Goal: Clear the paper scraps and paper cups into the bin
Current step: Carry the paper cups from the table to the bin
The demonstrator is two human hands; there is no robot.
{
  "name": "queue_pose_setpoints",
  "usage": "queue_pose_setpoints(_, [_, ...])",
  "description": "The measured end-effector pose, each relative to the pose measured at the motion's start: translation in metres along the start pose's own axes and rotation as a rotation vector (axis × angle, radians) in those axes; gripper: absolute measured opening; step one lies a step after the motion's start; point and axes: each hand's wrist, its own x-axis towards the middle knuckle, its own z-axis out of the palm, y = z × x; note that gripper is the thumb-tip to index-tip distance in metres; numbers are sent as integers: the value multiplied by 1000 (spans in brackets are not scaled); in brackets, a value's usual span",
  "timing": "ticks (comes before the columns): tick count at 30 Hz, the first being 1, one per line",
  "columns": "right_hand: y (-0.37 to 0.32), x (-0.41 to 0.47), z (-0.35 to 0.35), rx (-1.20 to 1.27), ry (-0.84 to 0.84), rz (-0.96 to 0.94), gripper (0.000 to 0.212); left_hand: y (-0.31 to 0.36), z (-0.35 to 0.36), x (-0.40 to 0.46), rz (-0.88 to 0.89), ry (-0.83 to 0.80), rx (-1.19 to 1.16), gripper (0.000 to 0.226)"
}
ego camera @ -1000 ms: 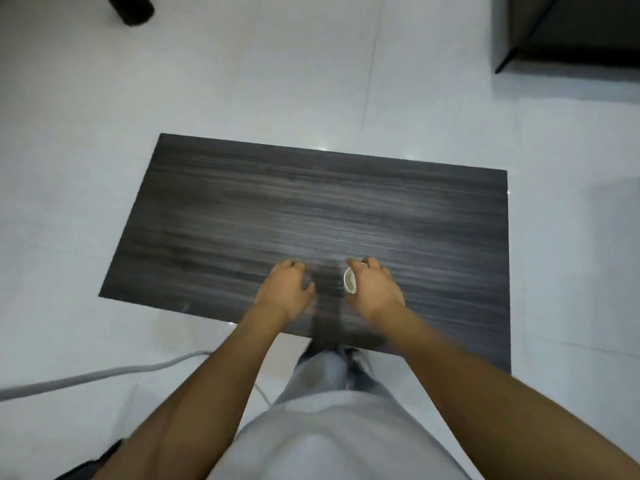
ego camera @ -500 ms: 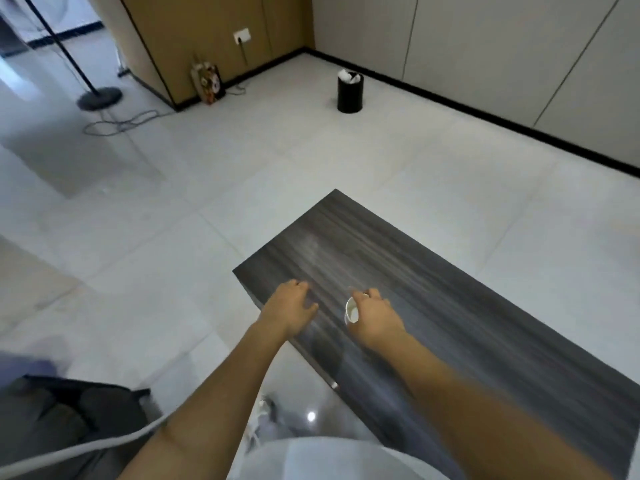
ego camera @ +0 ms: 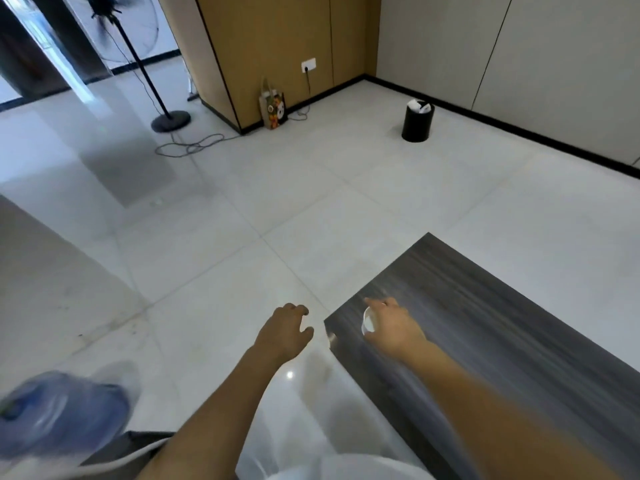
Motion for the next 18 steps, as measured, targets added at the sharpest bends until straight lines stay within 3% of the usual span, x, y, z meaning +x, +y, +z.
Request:
queue_pose_setpoints(7, [-58, 92, -8, 10, -36, -9, 69, -62, -57, 82, -9, 12, -3, 46])
queue_pose_setpoints(18, [-118, 313, -83, 61, -2, 22, 71, -94, -167, 289, 19, 3, 67, 45])
